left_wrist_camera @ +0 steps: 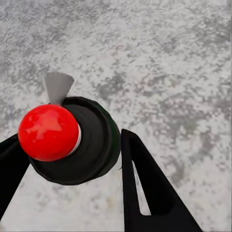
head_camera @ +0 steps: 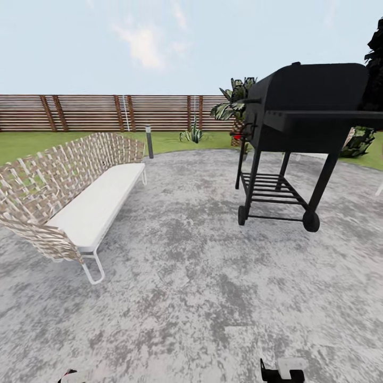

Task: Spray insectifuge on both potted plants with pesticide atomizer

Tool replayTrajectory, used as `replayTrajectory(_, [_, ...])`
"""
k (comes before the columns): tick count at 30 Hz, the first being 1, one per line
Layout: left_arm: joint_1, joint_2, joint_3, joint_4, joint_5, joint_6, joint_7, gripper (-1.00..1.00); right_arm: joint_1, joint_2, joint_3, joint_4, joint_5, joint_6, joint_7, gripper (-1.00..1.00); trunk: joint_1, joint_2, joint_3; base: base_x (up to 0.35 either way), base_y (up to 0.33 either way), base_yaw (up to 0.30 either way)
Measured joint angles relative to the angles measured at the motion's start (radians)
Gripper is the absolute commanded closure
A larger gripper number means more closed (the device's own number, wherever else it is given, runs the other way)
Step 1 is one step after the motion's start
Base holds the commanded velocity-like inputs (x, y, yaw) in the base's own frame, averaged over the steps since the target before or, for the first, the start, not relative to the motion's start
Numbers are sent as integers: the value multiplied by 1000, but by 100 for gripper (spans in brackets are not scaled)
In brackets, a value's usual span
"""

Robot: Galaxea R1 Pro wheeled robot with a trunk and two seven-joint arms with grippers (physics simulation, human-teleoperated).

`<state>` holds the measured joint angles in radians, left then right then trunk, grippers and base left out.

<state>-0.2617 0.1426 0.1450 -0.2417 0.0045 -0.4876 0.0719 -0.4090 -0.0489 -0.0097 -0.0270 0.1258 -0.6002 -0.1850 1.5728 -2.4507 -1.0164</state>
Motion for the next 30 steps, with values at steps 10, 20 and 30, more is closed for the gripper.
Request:
replayTrajectory(10, [0,0,0,0,0,0,0,100,0,0,0,0,0,0,-2,-100,0,0,0,338,0,0])
replayTrajectory(20, [0,0,0,1,0,0,0,100,0,0,0,0,0,0,-2,-100,0,0,0,338,0,0])
replayTrajectory(30, [0,0,0,1,0,0,0,100,0,0,0,0,0,0,-2,-100,0,0,0,338,0,0])
